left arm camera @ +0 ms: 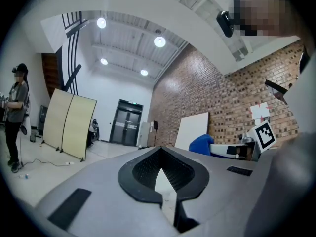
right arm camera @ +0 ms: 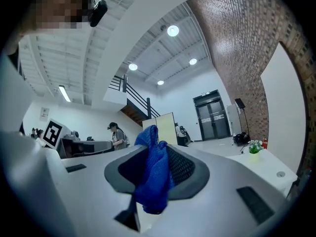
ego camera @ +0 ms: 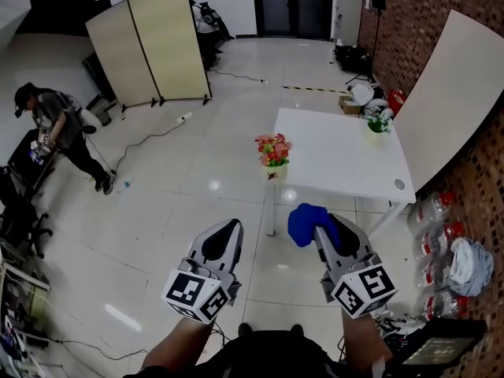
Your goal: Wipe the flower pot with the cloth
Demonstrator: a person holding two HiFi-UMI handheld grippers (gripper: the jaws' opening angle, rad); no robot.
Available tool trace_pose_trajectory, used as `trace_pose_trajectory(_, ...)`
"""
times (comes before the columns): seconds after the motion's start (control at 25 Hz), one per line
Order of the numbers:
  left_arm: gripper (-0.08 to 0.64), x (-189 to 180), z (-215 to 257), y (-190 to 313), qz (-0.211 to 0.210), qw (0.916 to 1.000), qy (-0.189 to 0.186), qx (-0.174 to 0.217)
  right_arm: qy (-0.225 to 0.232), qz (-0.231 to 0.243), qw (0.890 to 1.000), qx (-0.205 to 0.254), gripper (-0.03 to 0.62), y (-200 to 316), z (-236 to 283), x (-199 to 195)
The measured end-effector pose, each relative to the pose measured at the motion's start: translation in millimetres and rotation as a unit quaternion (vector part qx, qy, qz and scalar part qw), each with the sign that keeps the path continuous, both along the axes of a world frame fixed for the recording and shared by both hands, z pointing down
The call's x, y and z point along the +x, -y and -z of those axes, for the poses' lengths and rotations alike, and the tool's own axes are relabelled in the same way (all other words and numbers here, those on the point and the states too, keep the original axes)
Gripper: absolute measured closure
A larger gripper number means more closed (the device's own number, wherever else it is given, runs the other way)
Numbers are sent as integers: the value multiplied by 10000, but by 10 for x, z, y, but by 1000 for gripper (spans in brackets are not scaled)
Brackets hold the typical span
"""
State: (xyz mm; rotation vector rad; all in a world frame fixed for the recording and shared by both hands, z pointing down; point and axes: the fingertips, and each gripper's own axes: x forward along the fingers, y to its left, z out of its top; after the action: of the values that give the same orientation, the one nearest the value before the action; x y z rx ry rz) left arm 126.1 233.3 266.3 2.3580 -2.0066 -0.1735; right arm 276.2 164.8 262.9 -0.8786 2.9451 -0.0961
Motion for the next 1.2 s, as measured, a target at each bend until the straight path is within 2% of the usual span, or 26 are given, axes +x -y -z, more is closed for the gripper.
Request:
trace_pose_trajectory(0.84,555,-88,-28,-1,108,9996,-245,16,-255,-51,9997,23,495,40,-61,-27)
trace_pose_trajectory(1.2,555,-65,-6,6,97,9998,-175,49,-203,17,9998,34,495,47,-49,-44)
